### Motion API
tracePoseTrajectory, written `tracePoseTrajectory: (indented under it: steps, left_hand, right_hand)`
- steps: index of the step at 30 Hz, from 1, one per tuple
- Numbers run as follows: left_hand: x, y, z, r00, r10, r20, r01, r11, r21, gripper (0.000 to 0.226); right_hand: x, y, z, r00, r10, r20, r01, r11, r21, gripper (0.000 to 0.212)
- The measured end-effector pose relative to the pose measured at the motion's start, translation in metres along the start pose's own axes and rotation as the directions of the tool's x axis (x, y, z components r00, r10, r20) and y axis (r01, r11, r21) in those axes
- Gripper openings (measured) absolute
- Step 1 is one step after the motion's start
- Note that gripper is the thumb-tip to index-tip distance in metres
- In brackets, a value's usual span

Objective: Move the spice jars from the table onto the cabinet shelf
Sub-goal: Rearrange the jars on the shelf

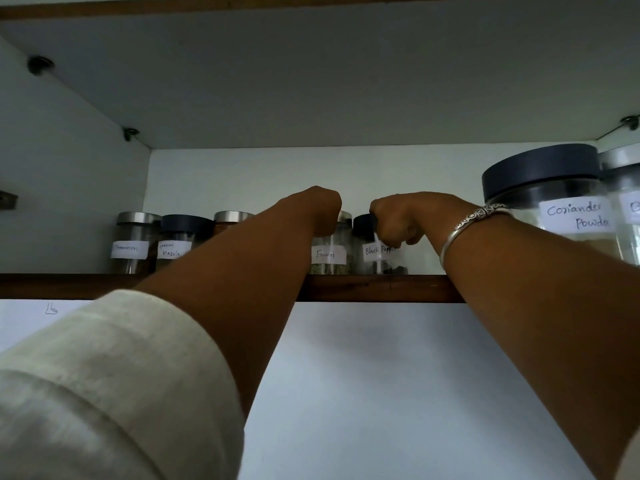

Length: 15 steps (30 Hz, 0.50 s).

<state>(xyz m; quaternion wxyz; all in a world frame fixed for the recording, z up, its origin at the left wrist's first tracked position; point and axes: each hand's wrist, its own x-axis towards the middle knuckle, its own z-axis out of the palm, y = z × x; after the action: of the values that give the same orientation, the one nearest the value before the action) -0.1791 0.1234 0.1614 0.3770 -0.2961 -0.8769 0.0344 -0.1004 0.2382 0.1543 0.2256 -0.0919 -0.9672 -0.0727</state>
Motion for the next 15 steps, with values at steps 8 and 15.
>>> tracePoseTrajectory:
  steps: [8, 15]
  left_hand:
    - [-0.0025, 0.0015, 0.0002, 1.000, 0.001, 0.023, 0.000, 0.999, -0.035, 0.030]
    - [-0.0063, 0.0046, -0.0011, 0.998, 0.014, -0.062, -0.022, 0.992, -0.125, 0.059]
  right_hand:
    - [-0.0031, -0.0028, 0.0000, 1.000, 0.000, 0.025, 0.002, 0.998, -0.056, 0.035]
    - [0.0048, 0.0053, 0.0070, 0.990, 0.027, -0.135, -0.042, 0.993, -0.111, 0.061]
